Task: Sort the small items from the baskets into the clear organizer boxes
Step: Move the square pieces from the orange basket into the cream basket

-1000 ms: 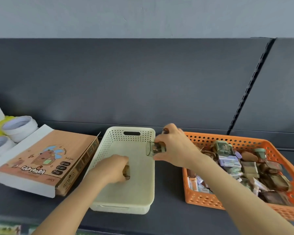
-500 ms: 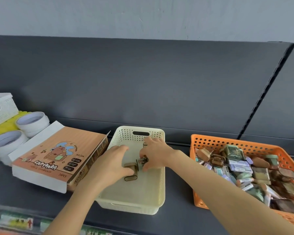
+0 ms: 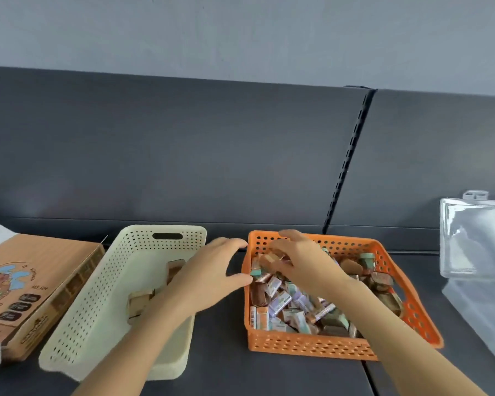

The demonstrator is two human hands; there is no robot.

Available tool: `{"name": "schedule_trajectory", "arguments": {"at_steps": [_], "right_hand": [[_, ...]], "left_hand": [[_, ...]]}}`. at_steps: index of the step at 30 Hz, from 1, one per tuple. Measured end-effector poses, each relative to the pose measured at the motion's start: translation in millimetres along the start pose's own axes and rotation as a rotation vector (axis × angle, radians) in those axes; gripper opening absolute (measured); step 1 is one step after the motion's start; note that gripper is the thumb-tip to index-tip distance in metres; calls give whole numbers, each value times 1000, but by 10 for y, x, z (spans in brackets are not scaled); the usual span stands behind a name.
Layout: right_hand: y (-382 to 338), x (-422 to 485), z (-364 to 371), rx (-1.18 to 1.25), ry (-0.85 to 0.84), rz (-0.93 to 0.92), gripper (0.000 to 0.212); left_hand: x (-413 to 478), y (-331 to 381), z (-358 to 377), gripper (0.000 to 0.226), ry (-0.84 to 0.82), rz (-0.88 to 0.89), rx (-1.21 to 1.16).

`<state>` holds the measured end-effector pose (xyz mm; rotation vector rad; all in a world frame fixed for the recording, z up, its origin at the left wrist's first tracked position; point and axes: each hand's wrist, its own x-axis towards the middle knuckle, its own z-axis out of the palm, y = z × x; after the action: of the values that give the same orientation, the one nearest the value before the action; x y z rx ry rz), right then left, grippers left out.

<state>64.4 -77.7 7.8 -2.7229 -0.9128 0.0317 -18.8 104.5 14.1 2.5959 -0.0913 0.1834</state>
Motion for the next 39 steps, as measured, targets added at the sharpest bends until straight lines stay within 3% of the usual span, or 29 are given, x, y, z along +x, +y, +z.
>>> {"name": "schedule_trajectory", "arguments": {"at_steps": [8, 18, 24, 33, 39], "right_hand": [[777, -379, -86, 29, 37, 242, 44], [989, -409, -25, 93, 30, 224, 36], [955, -340, -17, 133, 22, 207, 47], [796, -164, 52, 150, 15, 173, 49], [860, -176, 70, 167, 37, 175, 49]], "left_hand": [[495, 392, 541, 62, -148, 58, 106], [858, 441, 909, 64, -340, -61, 318], [888, 447, 900, 20, -167, -70, 290], [823, 387, 922, 22, -193, -32, 266], [795, 372, 879, 24, -84, -74, -2]]}}
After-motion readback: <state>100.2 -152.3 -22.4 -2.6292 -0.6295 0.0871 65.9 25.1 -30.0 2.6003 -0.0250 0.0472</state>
